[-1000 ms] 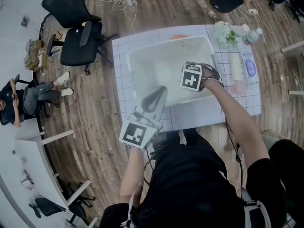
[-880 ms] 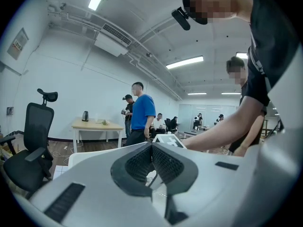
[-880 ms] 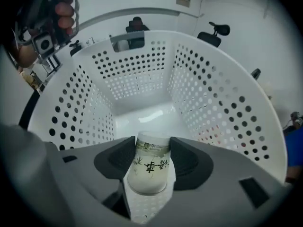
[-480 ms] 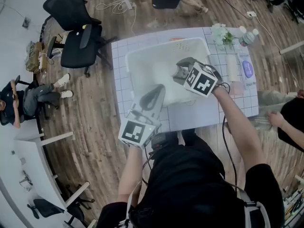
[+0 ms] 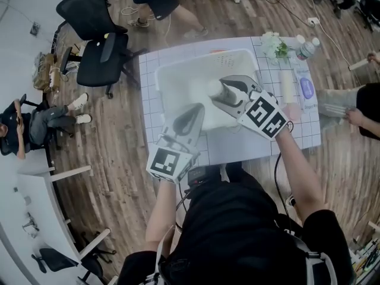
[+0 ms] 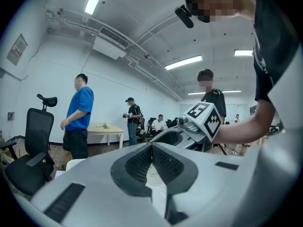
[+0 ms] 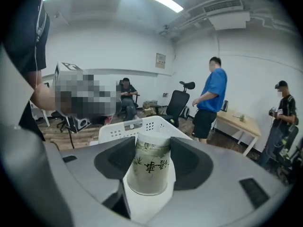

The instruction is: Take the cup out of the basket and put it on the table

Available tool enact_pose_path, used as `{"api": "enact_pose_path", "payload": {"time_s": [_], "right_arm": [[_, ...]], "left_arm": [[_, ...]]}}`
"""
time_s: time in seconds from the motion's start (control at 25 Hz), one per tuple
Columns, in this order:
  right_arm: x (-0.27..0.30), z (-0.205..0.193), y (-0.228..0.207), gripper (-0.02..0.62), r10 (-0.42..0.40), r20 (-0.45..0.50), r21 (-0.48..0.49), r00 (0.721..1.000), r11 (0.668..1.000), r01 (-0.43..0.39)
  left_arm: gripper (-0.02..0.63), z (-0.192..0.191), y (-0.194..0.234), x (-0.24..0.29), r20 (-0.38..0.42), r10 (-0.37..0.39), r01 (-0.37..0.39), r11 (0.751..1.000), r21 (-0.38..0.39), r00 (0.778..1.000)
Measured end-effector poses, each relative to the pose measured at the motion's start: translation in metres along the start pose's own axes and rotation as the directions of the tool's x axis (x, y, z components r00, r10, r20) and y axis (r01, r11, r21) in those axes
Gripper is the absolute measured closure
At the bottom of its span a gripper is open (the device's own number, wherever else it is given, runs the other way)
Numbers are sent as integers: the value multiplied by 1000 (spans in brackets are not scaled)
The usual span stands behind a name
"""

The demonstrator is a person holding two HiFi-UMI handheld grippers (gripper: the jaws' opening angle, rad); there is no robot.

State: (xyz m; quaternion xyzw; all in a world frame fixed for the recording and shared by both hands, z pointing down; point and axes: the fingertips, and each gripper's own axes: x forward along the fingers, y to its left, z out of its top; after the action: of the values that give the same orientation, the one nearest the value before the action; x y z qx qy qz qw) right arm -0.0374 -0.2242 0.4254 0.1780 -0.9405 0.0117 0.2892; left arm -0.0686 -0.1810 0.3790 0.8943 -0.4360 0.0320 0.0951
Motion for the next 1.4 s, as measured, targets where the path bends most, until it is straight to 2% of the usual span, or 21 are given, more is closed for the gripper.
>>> {"api": "enact_pose_path", "payload": {"time_s": [0.24,0.48,0.64,0.88,1.0,1.2,1.4], "right_arm": [[-34,24,7,351,-45,168,67,985,997,34],[-67,44,19,351,-67,329,99,942,994,36],[-84,43,24,351,-82,372,135,925,990,34],[-102,41,28,351,-83,400,124,913,992,36],[-114,38,30,351,-74,412,112,908,993,30],[-140,37,32,351,-68,478,105,876,994,20],[-154,25,37,351,-55,481,94,875,995,11]], "left_arm": [[595,3,-7,1,-3,3,-3,1000,4,1000],[595,1,-11,-4,7,25,-25,1000,4,1000],[595,7,-20,-2,24,17,-17,1000,13,1000],[595,18,-42,2,23,7,-8,999,33,1000],[595,18,-54,2,26,26,-27,999,23,999],[595,21,-82,0,38,60,-60,998,0,997],[595,8,-99,-9,3,94,-94,995,22,996]]}}
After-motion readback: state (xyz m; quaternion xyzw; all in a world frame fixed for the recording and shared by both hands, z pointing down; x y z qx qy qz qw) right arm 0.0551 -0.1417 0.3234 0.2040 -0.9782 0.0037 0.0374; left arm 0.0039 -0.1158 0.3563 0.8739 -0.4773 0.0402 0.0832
